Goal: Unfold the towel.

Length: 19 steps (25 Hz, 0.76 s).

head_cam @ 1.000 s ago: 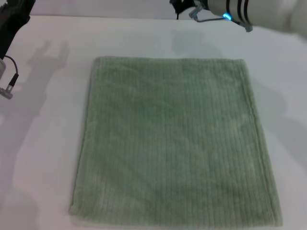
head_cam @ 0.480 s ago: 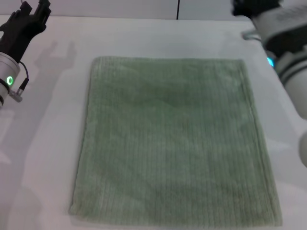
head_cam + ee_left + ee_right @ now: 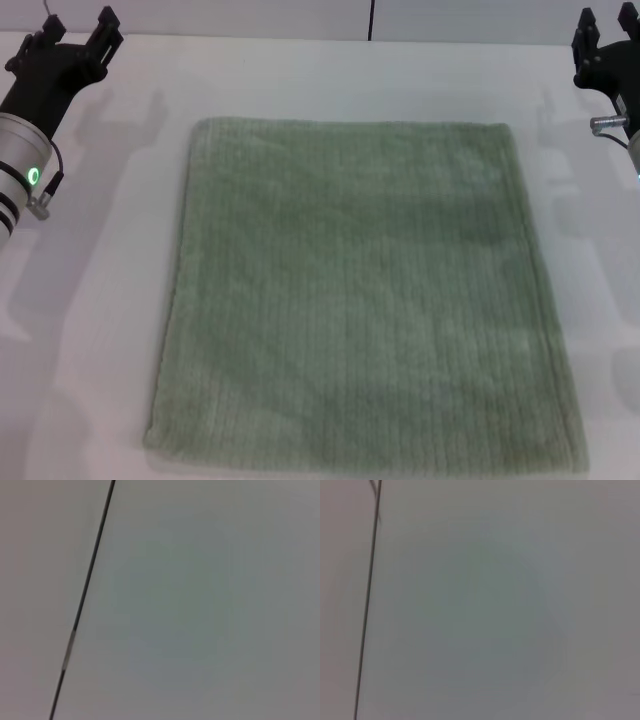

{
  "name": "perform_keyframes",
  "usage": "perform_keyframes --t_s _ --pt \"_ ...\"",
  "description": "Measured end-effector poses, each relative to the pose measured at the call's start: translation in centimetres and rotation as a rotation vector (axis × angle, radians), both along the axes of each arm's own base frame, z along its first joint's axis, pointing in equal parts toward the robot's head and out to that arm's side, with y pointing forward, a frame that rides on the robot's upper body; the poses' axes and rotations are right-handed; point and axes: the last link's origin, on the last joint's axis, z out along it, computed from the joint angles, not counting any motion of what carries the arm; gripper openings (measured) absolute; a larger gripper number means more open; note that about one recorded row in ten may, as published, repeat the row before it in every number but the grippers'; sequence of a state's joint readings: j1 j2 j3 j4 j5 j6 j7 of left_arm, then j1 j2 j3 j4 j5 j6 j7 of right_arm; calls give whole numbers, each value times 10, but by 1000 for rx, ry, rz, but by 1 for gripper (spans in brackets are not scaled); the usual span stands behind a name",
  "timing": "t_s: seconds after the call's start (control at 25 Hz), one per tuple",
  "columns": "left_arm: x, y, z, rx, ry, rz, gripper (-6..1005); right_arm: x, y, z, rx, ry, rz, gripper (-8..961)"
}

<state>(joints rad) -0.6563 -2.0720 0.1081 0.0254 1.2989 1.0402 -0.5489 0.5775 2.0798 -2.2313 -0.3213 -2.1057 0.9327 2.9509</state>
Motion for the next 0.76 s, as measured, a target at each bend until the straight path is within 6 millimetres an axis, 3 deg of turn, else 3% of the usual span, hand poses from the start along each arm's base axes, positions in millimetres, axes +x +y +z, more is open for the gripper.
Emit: perform_keyframes --t_s 0.28,0.48,0.76 --pt "-5 -1 -5 41 18 76 794 -6 10 3 1 -16 10 585" --pt "-5 -1 -6 40 17 78 785 -11 15 3 -3 -28 23 798" --pt "-5 -1 -6 38 16 78 785 -11 15 3 -6 -33 24 798"
